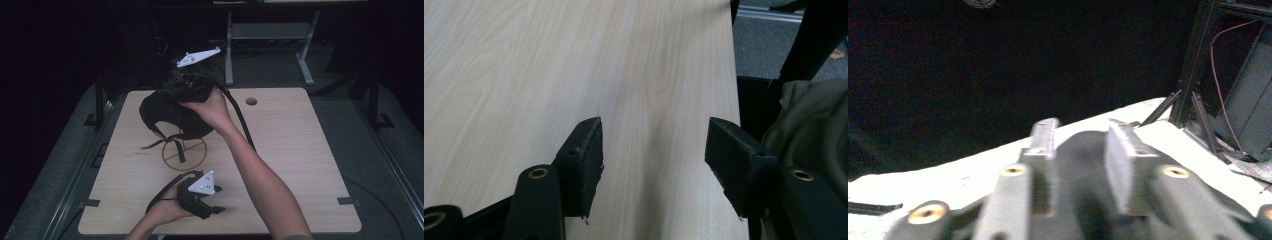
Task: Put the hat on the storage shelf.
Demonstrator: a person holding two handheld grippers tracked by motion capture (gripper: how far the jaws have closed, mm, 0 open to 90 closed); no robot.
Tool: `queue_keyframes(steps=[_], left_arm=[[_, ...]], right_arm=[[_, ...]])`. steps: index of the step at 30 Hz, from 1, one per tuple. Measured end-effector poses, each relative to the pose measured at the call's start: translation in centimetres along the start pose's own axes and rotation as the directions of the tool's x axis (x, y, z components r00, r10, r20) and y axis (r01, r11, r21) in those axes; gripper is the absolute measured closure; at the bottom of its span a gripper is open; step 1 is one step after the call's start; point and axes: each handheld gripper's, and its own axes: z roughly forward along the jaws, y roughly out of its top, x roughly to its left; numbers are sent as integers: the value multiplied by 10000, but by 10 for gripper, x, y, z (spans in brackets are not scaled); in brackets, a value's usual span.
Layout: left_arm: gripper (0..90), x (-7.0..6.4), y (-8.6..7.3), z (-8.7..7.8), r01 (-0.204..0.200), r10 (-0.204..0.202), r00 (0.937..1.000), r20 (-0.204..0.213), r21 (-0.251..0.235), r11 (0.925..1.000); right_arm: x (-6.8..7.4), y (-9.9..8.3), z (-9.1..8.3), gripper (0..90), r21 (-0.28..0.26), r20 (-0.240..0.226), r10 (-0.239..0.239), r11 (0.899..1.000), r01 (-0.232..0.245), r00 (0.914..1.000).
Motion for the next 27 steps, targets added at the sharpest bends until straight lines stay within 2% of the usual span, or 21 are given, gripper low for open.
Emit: queue_keyframes(steps=[3,5,6,11,17,20,27], left_arm=[[390,2,-2,-2,115,-115,9999,-97,-17,9999],[384,3,-2,-3,86,-86,9999,-106,-21,10000],[379,4,-2,-4,90,-90,9999,-128,-2,10000],[371,6,-8,-7,448,-453,9986,-259,-212,9988],[357,9,-8,-10,553,-572,9975,-410,-470,9974],[346,9,-9,-10,604,-624,9970,-450,-446,9972],[323,11,-10,-10,661,-685,9960,-567,-443,9968]], right_arm=[[-1,-3,-8,532,-99,134,-23,9999,25,9999],[-2,-5,-12,514,-109,142,-22,9999,24,9999],[-3,-8,-20,489,-98,192,-32,9999,34,9998],[-9,-17,-36,453,-142,396,59,9999,-54,9992],[-16,-30,-57,410,-172,554,250,9996,-240,9982],[-18,-35,-69,370,-342,456,418,9986,-403,9981],[-20,-48,-85,326,-212,631,414,9990,-401,9971]])
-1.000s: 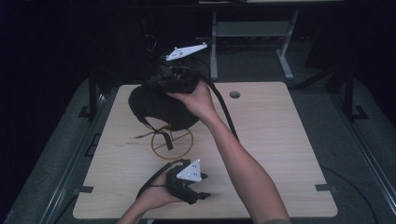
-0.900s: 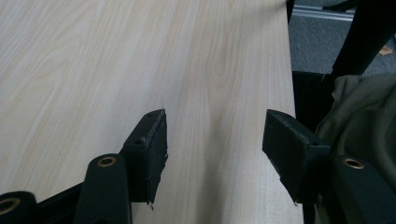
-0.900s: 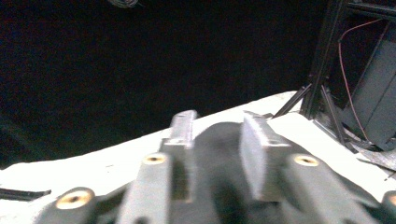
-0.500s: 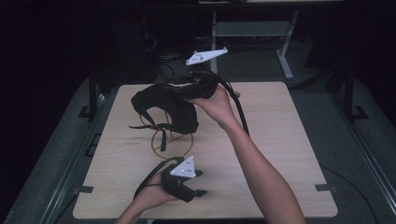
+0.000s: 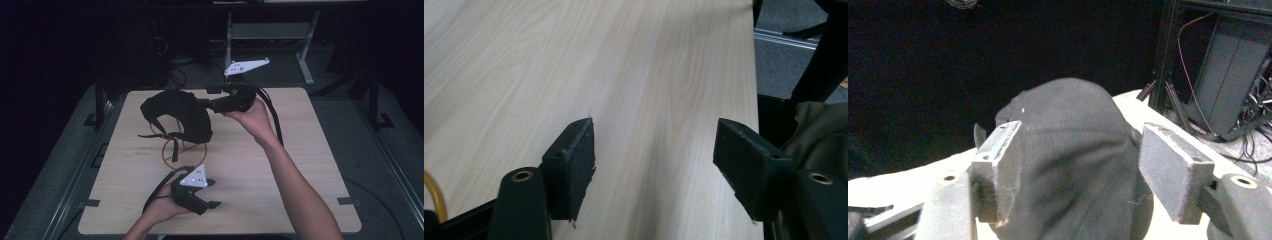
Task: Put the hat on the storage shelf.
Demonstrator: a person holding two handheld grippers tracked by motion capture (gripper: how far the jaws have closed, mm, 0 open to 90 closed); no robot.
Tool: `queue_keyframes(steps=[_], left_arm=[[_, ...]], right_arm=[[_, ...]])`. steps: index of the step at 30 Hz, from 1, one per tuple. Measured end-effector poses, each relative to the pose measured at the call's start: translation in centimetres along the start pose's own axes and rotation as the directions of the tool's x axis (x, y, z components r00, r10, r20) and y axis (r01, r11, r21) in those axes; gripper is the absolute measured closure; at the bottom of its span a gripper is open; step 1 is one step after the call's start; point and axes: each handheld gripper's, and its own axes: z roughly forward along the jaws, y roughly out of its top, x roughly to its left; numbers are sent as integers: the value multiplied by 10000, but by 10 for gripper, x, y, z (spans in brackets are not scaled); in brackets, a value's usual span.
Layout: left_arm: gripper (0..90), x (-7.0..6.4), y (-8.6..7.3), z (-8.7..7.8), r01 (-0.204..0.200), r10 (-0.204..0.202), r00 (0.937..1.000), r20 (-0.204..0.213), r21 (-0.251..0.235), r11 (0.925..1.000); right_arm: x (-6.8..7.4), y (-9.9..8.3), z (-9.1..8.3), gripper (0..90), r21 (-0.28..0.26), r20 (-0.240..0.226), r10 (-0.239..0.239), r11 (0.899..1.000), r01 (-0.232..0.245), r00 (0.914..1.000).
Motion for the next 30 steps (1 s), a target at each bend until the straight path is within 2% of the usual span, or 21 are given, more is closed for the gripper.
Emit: queue_keyframes(steps=[6,10,18,30], left_arm=[[308,0,0,1,167,-169,9997,-198,-79,9998],[294,1,0,1,1,-1,9996,-274,9,10000],[288,1,0,1,54,-54,9996,-289,-4,10000],[271,4,-2,0,132,-128,9984,-545,63,9999]], right_arm=[[-7,-14,-16,305,61,206,162,9998,-163,9997],[-11,-22,-25,297,128,332,358,9993,-362,9988],[-17,-38,-39,286,179,536,544,9983,-555,9971],[-25,-60,-59,254,185,915,800,9965,-820,9926]])
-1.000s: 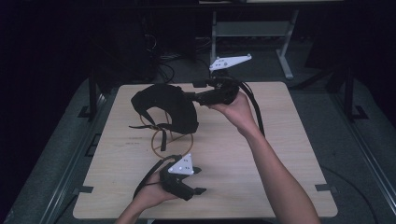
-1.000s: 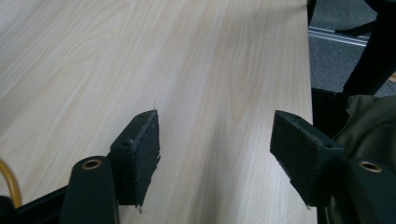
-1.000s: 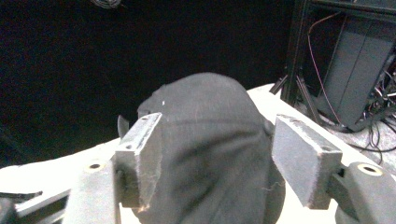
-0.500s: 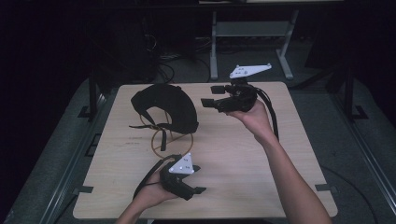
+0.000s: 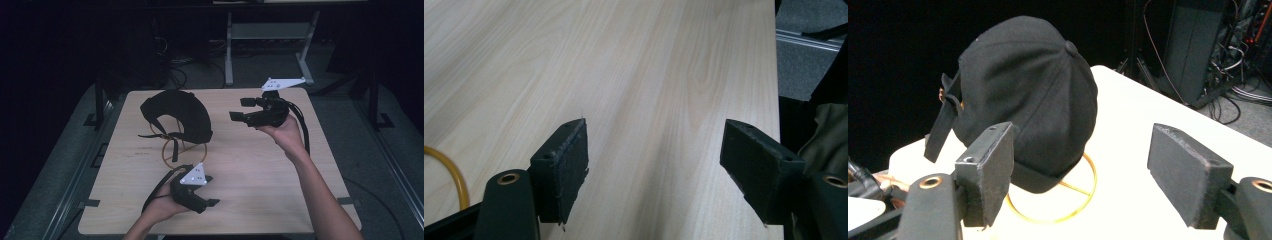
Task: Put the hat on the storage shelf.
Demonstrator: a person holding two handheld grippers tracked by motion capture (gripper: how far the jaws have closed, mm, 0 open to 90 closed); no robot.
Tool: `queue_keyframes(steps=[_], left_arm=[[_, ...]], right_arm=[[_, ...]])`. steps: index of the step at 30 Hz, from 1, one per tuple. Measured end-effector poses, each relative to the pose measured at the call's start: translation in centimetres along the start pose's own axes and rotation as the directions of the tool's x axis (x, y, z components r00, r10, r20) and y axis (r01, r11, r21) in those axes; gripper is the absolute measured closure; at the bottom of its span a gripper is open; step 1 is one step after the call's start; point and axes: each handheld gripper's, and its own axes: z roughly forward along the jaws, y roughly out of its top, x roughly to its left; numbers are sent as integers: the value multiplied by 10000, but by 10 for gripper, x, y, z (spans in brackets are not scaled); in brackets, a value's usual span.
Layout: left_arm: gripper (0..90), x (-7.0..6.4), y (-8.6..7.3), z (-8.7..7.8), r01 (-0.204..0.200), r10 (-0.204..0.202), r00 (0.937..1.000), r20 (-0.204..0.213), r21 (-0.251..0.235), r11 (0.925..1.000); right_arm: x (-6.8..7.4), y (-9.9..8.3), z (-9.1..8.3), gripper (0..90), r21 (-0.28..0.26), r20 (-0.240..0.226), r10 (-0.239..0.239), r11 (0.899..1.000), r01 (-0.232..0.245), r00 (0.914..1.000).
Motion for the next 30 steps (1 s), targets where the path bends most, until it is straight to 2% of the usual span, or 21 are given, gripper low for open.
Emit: queue_keyframes(steps=[2,9,30], left_arm=[[263,1,0,0,20,-20,10000,-14,23,10000],[249,3,-2,-1,76,-75,9999,-67,128,9999],[225,3,-5,-1,338,-339,9994,-66,-82,9994]], right_arm=[[-1,-5,-3,247,44,166,8,10000,-9,9999],[-7,-21,-12,239,150,294,189,9997,-194,9994],[-18,-53,-30,171,357,815,520,9978,-551,9953]])
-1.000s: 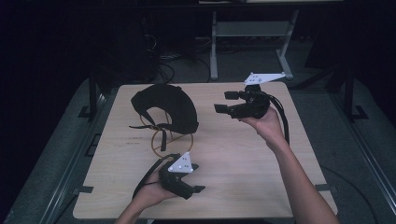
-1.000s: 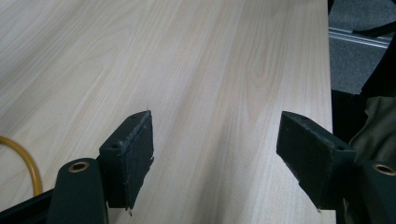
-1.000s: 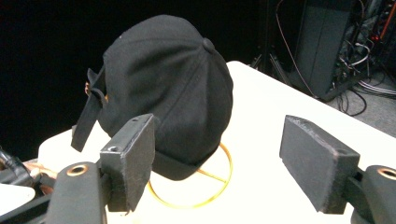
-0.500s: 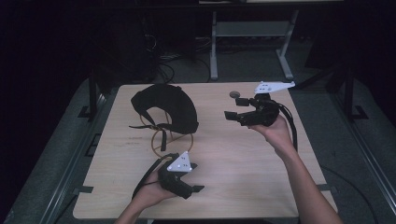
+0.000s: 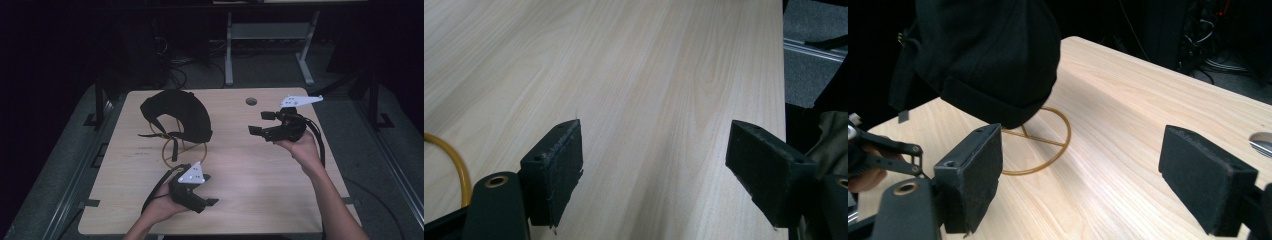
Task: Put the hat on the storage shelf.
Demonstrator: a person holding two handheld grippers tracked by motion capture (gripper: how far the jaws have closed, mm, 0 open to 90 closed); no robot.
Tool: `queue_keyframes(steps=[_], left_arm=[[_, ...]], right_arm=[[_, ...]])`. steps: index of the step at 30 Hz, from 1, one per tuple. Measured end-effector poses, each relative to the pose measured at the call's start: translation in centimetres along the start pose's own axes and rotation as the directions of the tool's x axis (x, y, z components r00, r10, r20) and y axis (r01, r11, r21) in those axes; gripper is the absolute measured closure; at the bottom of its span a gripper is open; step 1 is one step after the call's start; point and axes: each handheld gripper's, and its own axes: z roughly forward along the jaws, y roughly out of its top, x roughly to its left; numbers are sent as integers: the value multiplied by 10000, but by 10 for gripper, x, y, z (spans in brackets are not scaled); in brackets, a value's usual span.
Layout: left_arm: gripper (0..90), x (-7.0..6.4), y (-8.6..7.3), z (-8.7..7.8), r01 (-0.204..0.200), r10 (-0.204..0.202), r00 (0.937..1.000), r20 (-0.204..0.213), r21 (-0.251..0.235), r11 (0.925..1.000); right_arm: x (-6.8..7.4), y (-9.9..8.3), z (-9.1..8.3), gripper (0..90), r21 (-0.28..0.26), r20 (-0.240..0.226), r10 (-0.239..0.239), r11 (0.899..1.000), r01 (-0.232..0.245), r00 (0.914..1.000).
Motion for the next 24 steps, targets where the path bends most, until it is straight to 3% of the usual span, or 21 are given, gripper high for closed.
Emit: queue_keyframes(steps=[24], left_arm=[[198,0,-1,0,243,-243,9996,-137,24,9997]], right_arm=[[-18,-51,-22,162,382,412,590,9974,-606,9974]])
